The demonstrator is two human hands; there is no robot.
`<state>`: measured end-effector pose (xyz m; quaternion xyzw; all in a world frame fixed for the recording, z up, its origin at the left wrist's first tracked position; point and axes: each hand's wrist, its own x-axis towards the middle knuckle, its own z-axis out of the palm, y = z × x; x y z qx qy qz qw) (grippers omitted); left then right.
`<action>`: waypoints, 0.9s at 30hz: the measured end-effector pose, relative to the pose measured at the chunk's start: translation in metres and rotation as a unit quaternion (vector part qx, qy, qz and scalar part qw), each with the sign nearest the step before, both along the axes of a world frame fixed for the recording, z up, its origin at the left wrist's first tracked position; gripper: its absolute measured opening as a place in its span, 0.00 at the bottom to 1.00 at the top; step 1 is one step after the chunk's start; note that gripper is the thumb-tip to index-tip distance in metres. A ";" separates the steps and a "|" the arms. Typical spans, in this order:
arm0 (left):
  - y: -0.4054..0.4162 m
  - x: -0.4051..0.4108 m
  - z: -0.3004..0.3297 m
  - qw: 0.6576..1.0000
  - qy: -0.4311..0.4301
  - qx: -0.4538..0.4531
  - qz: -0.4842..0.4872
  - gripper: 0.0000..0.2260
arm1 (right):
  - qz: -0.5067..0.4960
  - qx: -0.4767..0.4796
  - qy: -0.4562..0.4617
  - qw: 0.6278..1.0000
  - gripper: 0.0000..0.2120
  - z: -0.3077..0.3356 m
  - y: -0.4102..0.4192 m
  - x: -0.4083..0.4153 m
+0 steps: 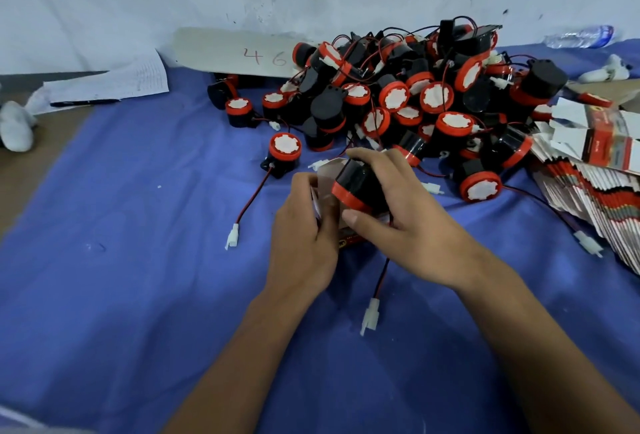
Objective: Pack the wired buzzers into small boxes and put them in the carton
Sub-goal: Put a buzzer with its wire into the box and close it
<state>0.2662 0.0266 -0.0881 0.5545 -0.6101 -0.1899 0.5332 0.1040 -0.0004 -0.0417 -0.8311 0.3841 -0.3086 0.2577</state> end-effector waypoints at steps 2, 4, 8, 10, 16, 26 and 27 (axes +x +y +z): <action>-0.001 0.000 0.000 1.000 0.004 0.000 0.002 0.03 | 0.022 0.000 0.023 1.000 0.34 -0.002 -0.001 -0.001; -0.001 0.001 0.001 1.000 0.008 -0.003 0.001 0.05 | 0.021 -0.015 0.030 0.999 0.37 -0.003 -0.003 -0.002; -0.002 0.003 -0.001 1.000 0.005 -0.004 -0.015 0.09 | -0.044 -0.028 -0.042 0.998 0.35 -0.001 -0.008 -0.004; -0.002 0.004 -0.002 1.000 -0.004 -0.007 -0.022 0.10 | -0.046 -0.034 -0.048 0.997 0.31 -0.001 -0.007 -0.005; -0.003 0.007 -0.002 0.999 0.010 -0.004 -0.031 0.13 | -0.008 -0.027 -0.078 0.997 0.31 0.001 -0.005 -0.006; -0.006 0.005 -0.004 0.999 -0.037 -0.014 0.001 0.07 | -0.111 -0.039 -0.057 0.991 0.10 0.001 -0.010 -0.007; -0.006 0.005 -0.005 0.999 -0.033 -0.008 -0.004 0.07 | -0.123 -0.042 -0.052 0.990 0.13 0.001 -0.011 -0.007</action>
